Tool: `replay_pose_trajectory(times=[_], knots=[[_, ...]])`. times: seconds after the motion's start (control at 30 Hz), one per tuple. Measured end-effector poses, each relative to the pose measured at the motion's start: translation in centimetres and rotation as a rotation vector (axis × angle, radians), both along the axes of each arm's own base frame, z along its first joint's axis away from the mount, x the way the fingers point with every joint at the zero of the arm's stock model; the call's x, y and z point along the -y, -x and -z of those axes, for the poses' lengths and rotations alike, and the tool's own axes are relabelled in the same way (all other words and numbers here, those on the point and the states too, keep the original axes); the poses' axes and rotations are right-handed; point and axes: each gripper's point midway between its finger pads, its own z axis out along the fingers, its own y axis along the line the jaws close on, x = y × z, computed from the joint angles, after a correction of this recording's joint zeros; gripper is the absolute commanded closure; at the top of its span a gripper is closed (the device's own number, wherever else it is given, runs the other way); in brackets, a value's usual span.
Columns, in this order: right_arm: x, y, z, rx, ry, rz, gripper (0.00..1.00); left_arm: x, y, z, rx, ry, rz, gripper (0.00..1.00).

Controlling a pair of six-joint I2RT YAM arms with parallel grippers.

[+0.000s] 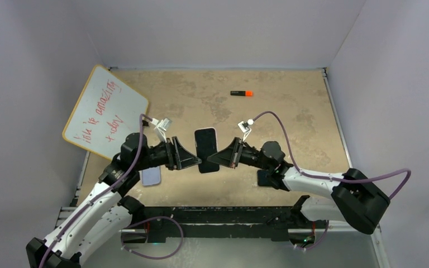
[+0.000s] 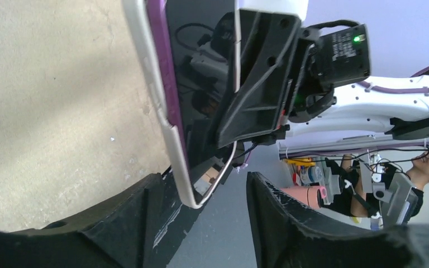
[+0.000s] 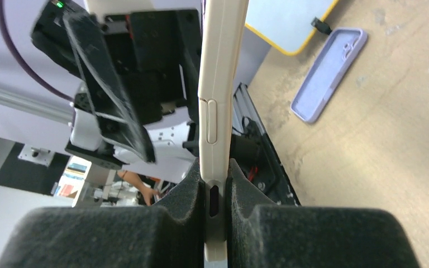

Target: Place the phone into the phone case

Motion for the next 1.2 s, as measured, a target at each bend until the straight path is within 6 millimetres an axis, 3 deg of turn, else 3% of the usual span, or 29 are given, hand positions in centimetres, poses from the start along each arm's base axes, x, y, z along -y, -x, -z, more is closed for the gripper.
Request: replay_pose_trajectory(times=[0.2,0.53,0.7,0.77,0.9,0.97,1.17,1.2], knots=[[0.9,1.9,1.6,0.003,0.025,-0.06,1.0,-0.2,-0.6,-1.8,0.074,0.026,-0.031,0.35],[1.9,3.9,-1.1,0.096,-0.058,-0.117,1.0,0.0,-2.0,-3.7,0.161,0.058,-0.067,0.33],[2.1,4.5,-1.8,0.116,-0.082,-0.141,1.0,0.9,-2.4,-5.7,0.212,0.145,-0.043,0.37],[2.2,4.8,-1.8,0.121,-0.09,-0.148,1.0,1.2,-2.4,-6.4,0.224,0.181,-0.029,0.45],[2.5,5.2,-1.4,0.114,-0.091,-0.158,1.0,1.6,-2.5,-6.3,0.226,0.21,-0.019,0.86],[2.6,5.3,-1.7,0.119,-0.099,-0.159,1.0,1.7,-2.8,-6.0,0.206,0.219,-0.025,1.0],[3.0,5.3,-1.0,0.115,-0.081,-0.141,1.0,1.9,-3.0,-5.3,0.176,0.209,-0.022,1.0],[3.1,5.4,-0.8,0.11,-0.075,-0.14,0.94,1.9,-3.0,-5.1,0.171,0.2,-0.021,1.0]])
